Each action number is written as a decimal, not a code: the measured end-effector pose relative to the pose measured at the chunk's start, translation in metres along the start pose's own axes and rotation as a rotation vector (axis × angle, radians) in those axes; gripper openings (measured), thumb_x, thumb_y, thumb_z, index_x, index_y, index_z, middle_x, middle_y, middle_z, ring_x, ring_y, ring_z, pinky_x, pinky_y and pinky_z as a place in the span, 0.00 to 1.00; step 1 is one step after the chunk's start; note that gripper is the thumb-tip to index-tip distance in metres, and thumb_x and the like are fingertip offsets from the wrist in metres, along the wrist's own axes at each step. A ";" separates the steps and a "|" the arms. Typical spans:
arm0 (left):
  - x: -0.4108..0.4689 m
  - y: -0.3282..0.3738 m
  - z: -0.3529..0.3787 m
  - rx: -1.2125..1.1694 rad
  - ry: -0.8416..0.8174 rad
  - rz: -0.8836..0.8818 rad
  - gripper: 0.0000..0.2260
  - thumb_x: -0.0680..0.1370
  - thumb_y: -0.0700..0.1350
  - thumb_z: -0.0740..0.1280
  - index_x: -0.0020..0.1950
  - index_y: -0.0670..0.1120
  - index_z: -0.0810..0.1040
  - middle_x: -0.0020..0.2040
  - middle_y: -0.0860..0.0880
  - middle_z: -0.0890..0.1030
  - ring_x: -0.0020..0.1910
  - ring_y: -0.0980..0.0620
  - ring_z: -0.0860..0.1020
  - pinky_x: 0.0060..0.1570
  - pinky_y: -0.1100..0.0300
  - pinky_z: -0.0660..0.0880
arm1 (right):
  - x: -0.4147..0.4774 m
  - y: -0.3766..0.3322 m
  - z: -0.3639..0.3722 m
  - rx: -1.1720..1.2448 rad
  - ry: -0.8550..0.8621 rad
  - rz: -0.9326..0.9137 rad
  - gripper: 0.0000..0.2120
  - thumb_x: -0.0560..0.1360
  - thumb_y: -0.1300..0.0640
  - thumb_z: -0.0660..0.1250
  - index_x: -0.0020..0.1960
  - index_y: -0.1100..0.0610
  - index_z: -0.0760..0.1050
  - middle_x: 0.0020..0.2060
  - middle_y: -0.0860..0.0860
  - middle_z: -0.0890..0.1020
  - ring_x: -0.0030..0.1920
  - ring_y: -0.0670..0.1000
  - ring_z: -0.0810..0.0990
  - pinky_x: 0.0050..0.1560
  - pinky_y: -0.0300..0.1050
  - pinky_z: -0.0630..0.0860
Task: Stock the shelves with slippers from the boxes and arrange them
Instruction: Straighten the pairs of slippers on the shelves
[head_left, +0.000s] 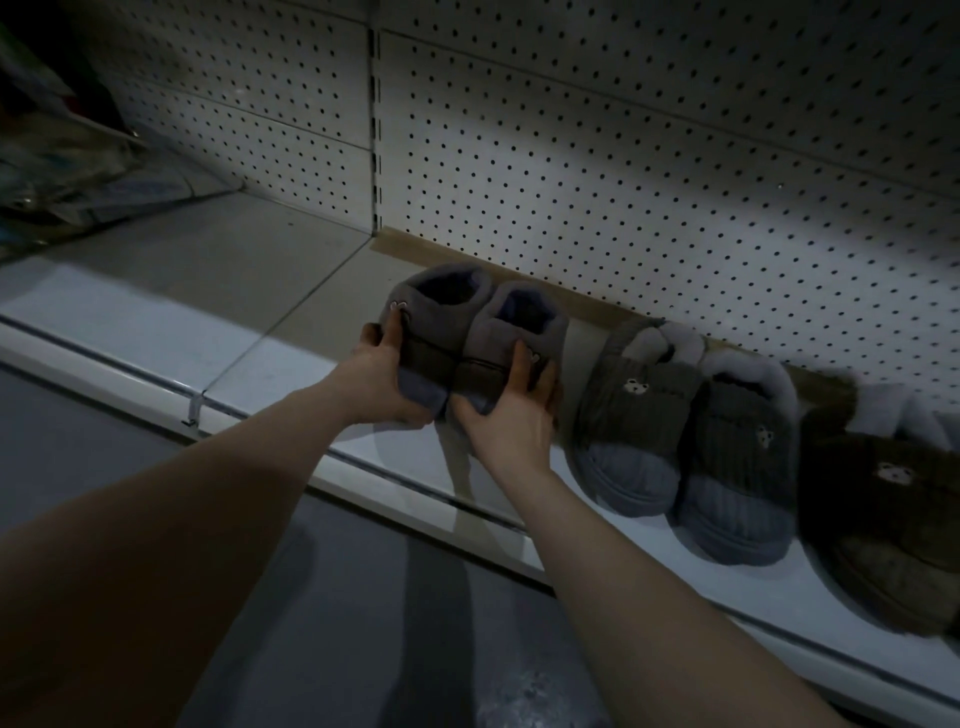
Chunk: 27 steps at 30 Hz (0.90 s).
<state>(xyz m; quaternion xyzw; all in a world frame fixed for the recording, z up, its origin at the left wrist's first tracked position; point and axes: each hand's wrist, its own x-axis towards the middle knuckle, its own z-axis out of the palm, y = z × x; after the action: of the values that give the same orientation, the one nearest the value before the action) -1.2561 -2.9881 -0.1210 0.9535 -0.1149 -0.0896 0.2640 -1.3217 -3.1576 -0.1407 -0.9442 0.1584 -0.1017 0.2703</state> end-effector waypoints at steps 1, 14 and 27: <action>-0.001 0.001 0.001 0.000 0.003 -0.012 0.70 0.45 0.68 0.66 0.78 0.43 0.36 0.73 0.37 0.57 0.69 0.38 0.66 0.69 0.55 0.66 | 0.000 0.000 0.000 0.003 0.004 -0.001 0.48 0.71 0.35 0.69 0.80 0.49 0.47 0.78 0.62 0.49 0.75 0.66 0.54 0.69 0.60 0.66; -0.011 0.002 0.000 0.246 0.022 0.103 0.56 0.60 0.75 0.58 0.78 0.53 0.36 0.78 0.39 0.43 0.75 0.32 0.49 0.72 0.38 0.55 | -0.010 0.010 -0.011 0.028 0.005 -0.079 0.41 0.75 0.35 0.64 0.79 0.49 0.51 0.78 0.59 0.53 0.74 0.65 0.58 0.69 0.60 0.67; -0.027 0.157 0.097 0.422 0.040 0.679 0.44 0.74 0.71 0.55 0.79 0.48 0.42 0.79 0.41 0.48 0.78 0.39 0.50 0.74 0.45 0.57 | -0.033 0.142 -0.116 -0.471 0.346 -0.160 0.28 0.75 0.41 0.56 0.73 0.49 0.68 0.72 0.59 0.69 0.74 0.66 0.61 0.70 0.67 0.62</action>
<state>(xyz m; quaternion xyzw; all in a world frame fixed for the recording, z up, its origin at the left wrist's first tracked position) -1.3313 -3.1588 -0.1182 0.8961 -0.4341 0.0469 0.0792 -1.4192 -3.3153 -0.1251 -0.9590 0.1466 -0.2425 0.0041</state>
